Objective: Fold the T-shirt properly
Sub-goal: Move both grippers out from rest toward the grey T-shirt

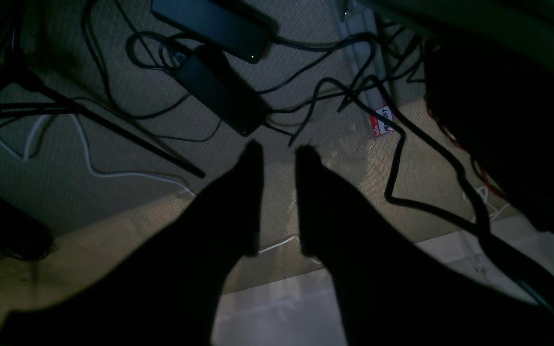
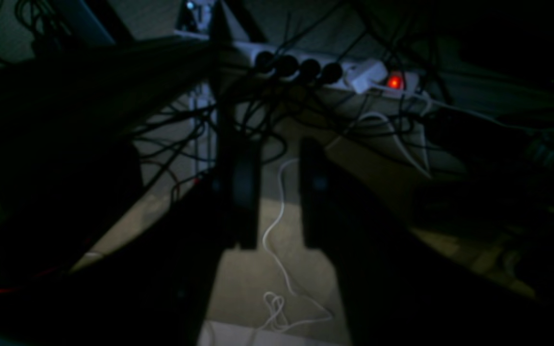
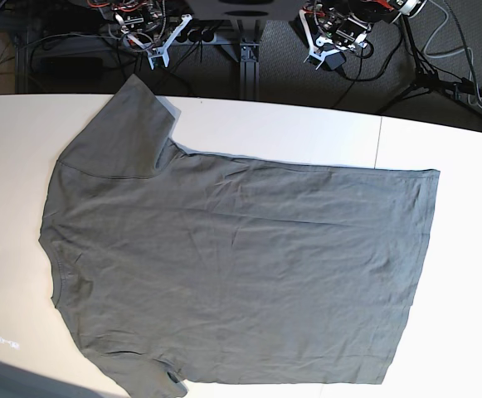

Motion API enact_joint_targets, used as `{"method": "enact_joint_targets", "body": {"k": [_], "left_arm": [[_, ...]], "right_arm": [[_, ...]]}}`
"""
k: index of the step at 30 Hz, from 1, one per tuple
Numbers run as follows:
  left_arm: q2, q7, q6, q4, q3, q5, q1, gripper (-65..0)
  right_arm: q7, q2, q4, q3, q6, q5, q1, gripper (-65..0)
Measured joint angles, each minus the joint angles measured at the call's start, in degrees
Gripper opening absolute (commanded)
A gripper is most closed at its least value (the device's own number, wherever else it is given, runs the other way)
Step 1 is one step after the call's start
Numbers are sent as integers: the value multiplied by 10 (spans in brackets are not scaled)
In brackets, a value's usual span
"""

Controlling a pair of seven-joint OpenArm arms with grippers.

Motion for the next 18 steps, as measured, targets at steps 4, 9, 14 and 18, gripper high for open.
{"method": "enact_joint_targets", "body": {"k": [4, 9, 14, 18], "left_arm": [[0, 0, 0, 0, 0, 0, 0, -534], [0, 0, 0, 0, 0, 0, 0, -534], [-10, 7, -67, 3, 0, -3, 0, -534], [-33, 12, -102, 27, 0, -40, 8, -534]], "right_arm": [[0, 0, 0, 0, -2, 0, 0, -496], [0, 0, 0, 0, -2, 0, 0, -496], [1, 1, 39, 0, -3, 0, -22, -496], [-6, 10, 103, 0, -3, 1, -69, -496]]}}
